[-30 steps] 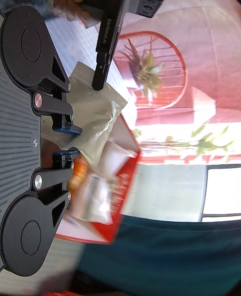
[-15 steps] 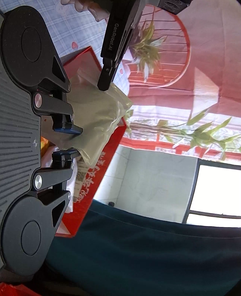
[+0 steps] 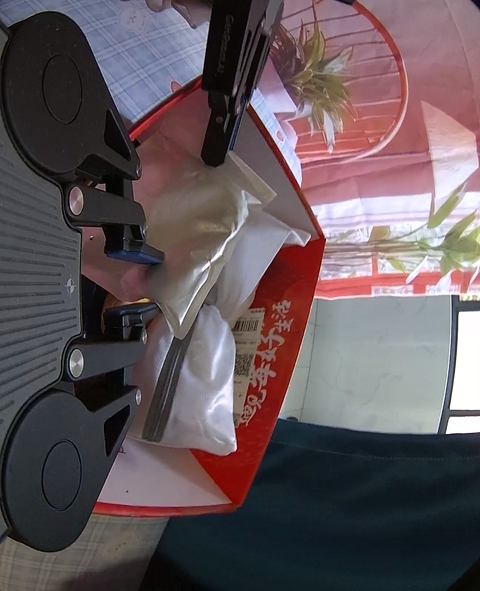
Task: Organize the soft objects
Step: 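Lift the foil pouch into the red box and open both grippers, then move both grippers down and close them on the wrapped bread pastry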
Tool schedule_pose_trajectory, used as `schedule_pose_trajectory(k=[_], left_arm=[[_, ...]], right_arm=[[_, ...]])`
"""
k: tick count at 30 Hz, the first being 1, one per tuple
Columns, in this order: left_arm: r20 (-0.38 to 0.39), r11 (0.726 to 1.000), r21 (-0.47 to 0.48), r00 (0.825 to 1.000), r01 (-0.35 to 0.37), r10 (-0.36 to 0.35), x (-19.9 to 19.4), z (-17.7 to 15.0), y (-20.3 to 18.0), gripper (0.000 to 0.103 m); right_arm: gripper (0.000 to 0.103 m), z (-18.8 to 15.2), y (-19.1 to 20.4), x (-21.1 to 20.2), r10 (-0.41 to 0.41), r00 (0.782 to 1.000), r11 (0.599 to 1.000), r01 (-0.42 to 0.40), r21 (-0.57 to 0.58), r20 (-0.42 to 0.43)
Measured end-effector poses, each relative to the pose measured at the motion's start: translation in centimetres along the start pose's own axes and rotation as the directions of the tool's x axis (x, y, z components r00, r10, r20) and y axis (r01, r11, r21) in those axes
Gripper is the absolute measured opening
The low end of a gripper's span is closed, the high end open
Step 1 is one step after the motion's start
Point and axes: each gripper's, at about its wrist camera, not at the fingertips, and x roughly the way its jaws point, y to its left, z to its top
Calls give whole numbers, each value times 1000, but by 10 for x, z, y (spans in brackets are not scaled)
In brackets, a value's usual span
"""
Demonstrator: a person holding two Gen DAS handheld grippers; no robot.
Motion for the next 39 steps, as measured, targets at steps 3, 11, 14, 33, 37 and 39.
schedule_pose_trajectory(k=[3, 11, 14, 33, 37, 39], left_arm=[[23, 1000, -8, 1000, 5, -5, -5, 1, -1, 36], [42, 1000, 11, 999, 28, -28, -25, -3, -16, 36], [45, 999, 20, 998, 40, -41, -34, -10, -26, 36], [12, 992, 66, 994, 104, -105, -52, -50, -62, 39], [-24, 990, 68, 992, 125, -123, -43, -59, -65, 48], [-47, 988, 68, 990, 136, -133, -36, -63, -67, 52]], right_arm=[[29, -2, -2, -5, -13, 1000, 1000, 13, 23, 12], [30, -4, 3, -38, -20, 999, 1000, 19, 25, 51], [30, -6, 4, -55, -19, 997, 1000, 18, 18, 70], [37, -56, 2, -123, -34, 995, 999, 32, 20, 97], [46, -73, 3, -117, -18, 998, 999, 17, 31, 58], [52, -83, 3, -112, -15, 999, 1000, 14, 27, 33]])
